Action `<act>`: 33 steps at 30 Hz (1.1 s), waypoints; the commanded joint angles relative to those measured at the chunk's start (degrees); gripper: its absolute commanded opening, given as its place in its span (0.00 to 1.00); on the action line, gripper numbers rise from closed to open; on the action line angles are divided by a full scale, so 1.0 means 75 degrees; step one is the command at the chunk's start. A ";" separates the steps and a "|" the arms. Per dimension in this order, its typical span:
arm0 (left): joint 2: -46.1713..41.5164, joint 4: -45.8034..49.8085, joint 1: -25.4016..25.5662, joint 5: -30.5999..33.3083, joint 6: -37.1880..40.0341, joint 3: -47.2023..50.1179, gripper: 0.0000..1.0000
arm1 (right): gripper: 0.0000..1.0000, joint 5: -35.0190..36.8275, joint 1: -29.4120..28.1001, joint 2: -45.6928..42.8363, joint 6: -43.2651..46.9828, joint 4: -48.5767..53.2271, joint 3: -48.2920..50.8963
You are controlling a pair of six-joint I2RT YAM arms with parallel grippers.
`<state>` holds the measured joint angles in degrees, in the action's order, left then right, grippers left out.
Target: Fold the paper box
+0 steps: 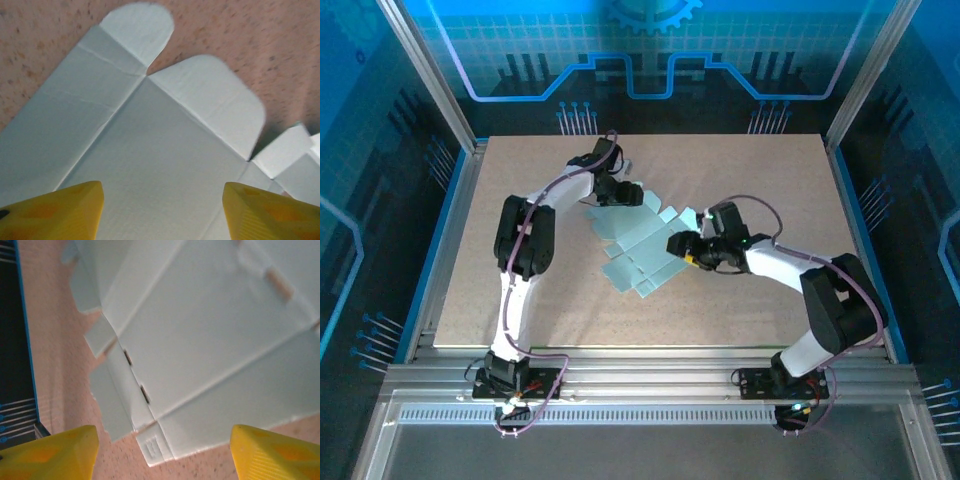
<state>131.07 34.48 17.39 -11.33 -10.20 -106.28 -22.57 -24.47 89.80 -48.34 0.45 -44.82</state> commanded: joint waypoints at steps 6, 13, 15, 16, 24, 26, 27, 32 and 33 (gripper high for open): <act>-0.0196 0.0261 -0.0148 0.0682 -0.1215 0.0995 0.66 | 0.70 0.0336 -0.0211 0.1269 -0.0063 -0.0287 -0.0813; -0.1839 -0.0585 -0.0244 0.0472 -0.2183 0.3672 0.69 | 0.70 0.0074 0.0379 0.2809 0.1167 0.1112 -0.2558; -0.2446 -0.0944 -0.0255 0.0481 -0.2494 0.4522 0.70 | 0.70 0.0112 0.0509 0.3216 0.1392 0.1395 -0.3126; -0.2702 -0.1081 -0.0256 0.0474 -0.2622 0.4841 0.70 | 0.71 0.0087 0.0565 0.3403 0.1488 0.1520 -0.3384; -0.3843 -0.1767 0.0229 -0.0107 -0.3614 0.6409 0.70 | 0.72 -0.0269 0.0749 0.5117 0.2493 0.3034 -0.6299; -0.4049 -0.1982 0.0423 -0.0032 -0.3776 0.6678 0.70 | 0.72 -0.0492 0.0766 0.5021 0.2718 0.3146 -0.6649; -0.4194 -0.2040 0.0444 0.0081 -0.3754 0.6721 0.70 | 0.72 -0.0504 0.0767 0.4825 0.2833 0.3085 -0.6621; -0.4608 -0.1212 0.0447 0.0832 -0.2689 0.5691 0.86 | 0.74 -0.0264 0.1044 0.3272 0.3404 0.2770 -0.5590; -0.4453 -0.0897 0.0447 0.0726 -0.2448 0.5199 0.90 | 0.74 -0.0139 0.1187 0.2922 0.3348 0.2590 -0.5182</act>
<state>98.72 22.90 20.84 -8.12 -33.85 -59.94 -24.40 -18.41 120.33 -26.48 19.51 -88.58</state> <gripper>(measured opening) 0.868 0.741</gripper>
